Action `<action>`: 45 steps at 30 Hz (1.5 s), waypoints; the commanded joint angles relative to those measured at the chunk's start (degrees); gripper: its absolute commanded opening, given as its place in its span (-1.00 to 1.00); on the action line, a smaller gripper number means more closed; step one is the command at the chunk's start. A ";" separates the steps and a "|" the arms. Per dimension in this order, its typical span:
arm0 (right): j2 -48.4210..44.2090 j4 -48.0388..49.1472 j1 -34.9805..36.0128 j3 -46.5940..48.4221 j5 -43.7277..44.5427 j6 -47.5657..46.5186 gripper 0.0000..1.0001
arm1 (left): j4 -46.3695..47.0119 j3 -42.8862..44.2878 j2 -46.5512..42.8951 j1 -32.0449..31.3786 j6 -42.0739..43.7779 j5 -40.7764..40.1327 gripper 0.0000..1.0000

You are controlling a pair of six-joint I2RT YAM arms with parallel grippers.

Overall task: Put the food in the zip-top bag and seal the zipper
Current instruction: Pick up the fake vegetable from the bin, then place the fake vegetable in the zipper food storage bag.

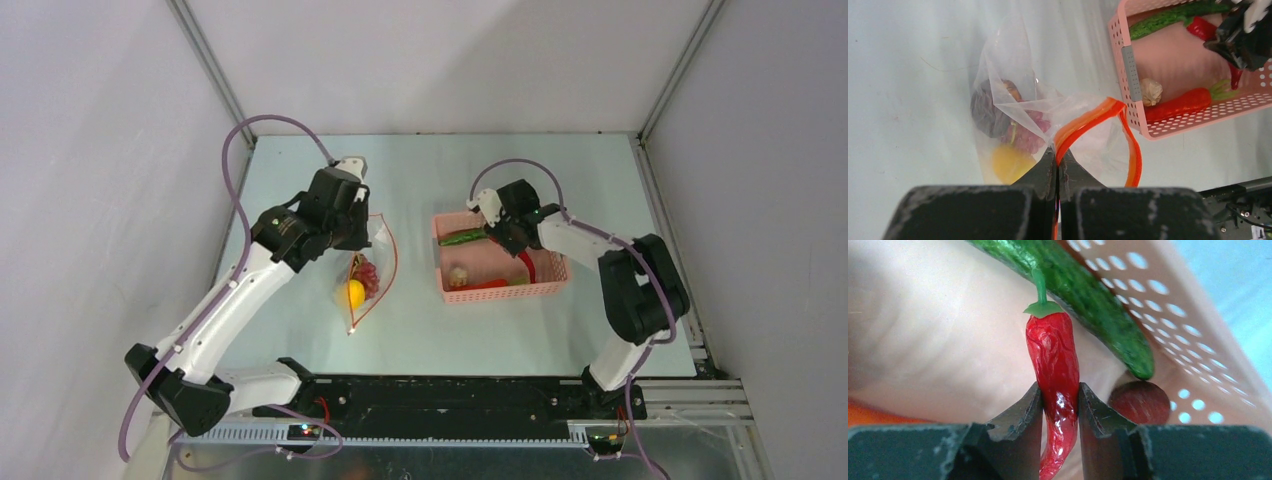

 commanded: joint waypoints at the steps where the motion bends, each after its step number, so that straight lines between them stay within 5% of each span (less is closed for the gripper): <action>1: -8.66 1.35 0.28 -0.22 2.14 2.39 -0.70 | 1.27 -1.28 -0.29 -0.10 2.19 1.74 -1.00; 12: -29.30 9.95 7.42 -4.09 5.95 11.35 -0.76 | 1.89 -3.03 -1.53 -0.15 2.28 0.93 -1.00; 19: -37.23 30.37 20.14 -10.02 7.16 37.58 -0.80 | 3.09 -2.96 -2.68 0.15 -2.45 1.72 -1.00; 26: -27.89 57.65 39.06 -11.05 32.89 36.65 -0.70 | 4.70 -2.74 -3.82 0.90 -6.53 5.32 -1.00; 35: -11.01 93.85 46.96 -11.08 36.39 20.56 -0.71 | 5.26 -3.54 -4.55 2.60 -7.82 7.68 -1.00; 45: -7.01 88.20 50.84 -11.08 39.54 23.01 -0.67 | 6.50 -4.82 -5.72 5.15 -8.13 9.88 -1.00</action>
